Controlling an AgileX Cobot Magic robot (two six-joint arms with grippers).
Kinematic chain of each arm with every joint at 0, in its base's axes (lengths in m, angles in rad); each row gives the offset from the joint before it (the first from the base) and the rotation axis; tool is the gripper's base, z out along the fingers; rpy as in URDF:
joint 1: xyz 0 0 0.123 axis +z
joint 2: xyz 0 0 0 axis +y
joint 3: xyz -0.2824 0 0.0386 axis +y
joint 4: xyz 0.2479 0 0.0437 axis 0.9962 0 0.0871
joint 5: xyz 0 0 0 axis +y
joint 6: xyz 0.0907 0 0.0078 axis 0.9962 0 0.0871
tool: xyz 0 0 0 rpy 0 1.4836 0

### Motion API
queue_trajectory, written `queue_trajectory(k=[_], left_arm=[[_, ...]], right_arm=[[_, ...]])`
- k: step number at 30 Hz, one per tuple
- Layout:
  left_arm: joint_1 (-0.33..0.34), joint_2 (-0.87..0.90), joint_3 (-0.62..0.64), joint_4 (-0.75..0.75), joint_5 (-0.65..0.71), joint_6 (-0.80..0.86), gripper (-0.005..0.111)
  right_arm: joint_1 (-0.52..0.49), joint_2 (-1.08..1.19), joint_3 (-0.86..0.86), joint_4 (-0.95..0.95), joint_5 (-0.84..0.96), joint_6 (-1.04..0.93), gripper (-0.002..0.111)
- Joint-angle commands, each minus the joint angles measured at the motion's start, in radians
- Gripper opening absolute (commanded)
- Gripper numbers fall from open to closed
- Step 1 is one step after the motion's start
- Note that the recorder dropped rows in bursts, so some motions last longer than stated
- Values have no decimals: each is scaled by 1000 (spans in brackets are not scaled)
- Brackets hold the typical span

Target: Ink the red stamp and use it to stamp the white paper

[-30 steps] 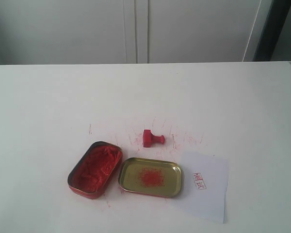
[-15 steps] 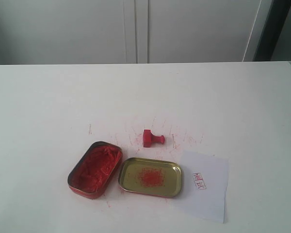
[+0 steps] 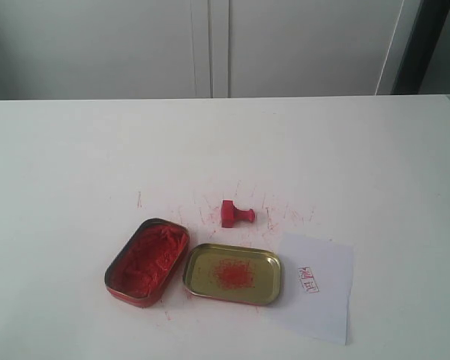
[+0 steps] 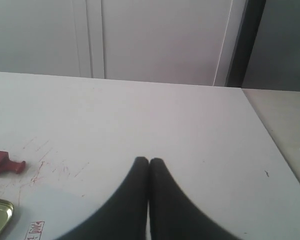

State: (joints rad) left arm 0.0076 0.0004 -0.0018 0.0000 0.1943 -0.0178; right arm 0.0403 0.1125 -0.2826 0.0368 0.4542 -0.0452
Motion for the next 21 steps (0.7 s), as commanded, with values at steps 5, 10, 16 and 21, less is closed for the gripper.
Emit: queue_trajectory(k=[5,10,16,21], left_arm=[[-1,0,2,-6,-1,-4,0],[-1,0,2,-6,-1,-4,0],[-1,0,2,-6,-1,-4,0],[-1,0,2,-6,-1,-4,0]], right_arm=[[-11,-113,146,-10,-21,-4,0],[-11,-113,236,-10,-58,-4,0],[-5,-113,283,-10,-104,-4,0],[0,-113,283,-10,-104,-4,0]])
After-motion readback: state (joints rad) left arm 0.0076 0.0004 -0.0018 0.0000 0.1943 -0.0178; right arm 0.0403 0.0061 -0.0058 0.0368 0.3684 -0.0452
